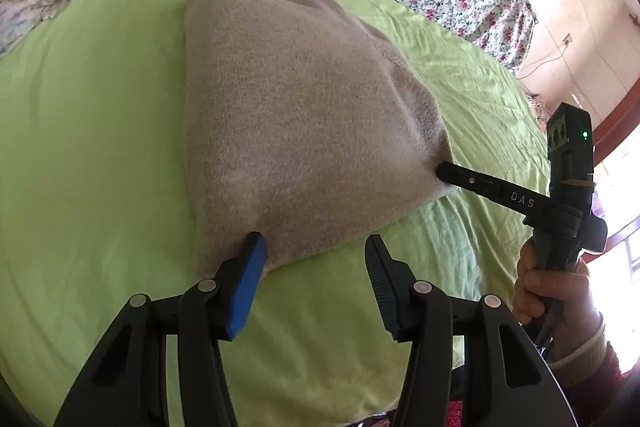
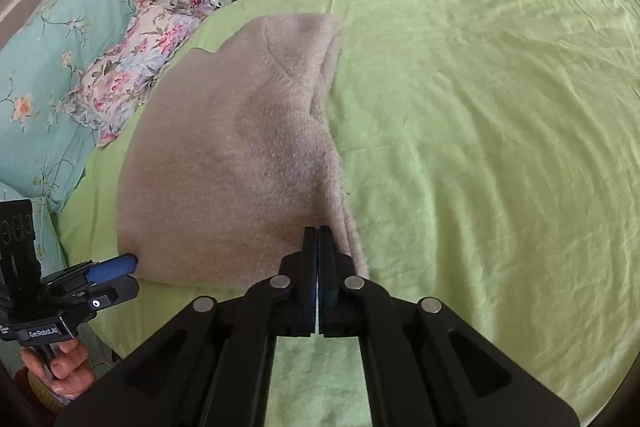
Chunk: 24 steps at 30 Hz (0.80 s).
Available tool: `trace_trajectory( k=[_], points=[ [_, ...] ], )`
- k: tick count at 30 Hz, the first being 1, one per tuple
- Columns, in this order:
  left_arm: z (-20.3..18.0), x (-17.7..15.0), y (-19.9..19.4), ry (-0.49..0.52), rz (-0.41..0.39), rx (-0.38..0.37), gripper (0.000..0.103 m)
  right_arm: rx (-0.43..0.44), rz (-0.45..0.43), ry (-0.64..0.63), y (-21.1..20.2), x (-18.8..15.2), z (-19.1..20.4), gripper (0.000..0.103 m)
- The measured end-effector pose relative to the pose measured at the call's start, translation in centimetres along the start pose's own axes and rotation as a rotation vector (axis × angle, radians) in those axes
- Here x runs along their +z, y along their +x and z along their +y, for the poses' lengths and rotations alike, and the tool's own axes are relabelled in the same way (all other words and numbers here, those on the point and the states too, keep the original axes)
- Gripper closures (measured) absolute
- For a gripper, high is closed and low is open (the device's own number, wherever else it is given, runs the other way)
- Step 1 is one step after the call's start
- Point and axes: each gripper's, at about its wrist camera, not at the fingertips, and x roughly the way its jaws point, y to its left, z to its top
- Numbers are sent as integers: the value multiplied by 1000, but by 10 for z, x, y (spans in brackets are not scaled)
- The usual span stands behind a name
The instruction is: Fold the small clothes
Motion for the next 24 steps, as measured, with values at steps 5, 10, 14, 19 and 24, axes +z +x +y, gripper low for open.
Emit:
trace_trajectory(
  k=[5,10,14,19,24],
  points=[
    [-5,2,-20,6,-20,42,50,-44,2,-10,-11,-3,9,100],
    [-2,-2,-41,12,-50,153,46,-77,-4,-8,-27,-6,11,97],
    [7,-5,-52,-10,-54,200,41,-89,-19,-23,-42,-15,17,53],
    [19,-12,-61,-36,-64,236,32,-88,-30,-65,-59,-30,29,51],
    [19,-16,-60,-41,-53,261,30,-85,-6,-76,-61,-45,32,50]
  ],
)
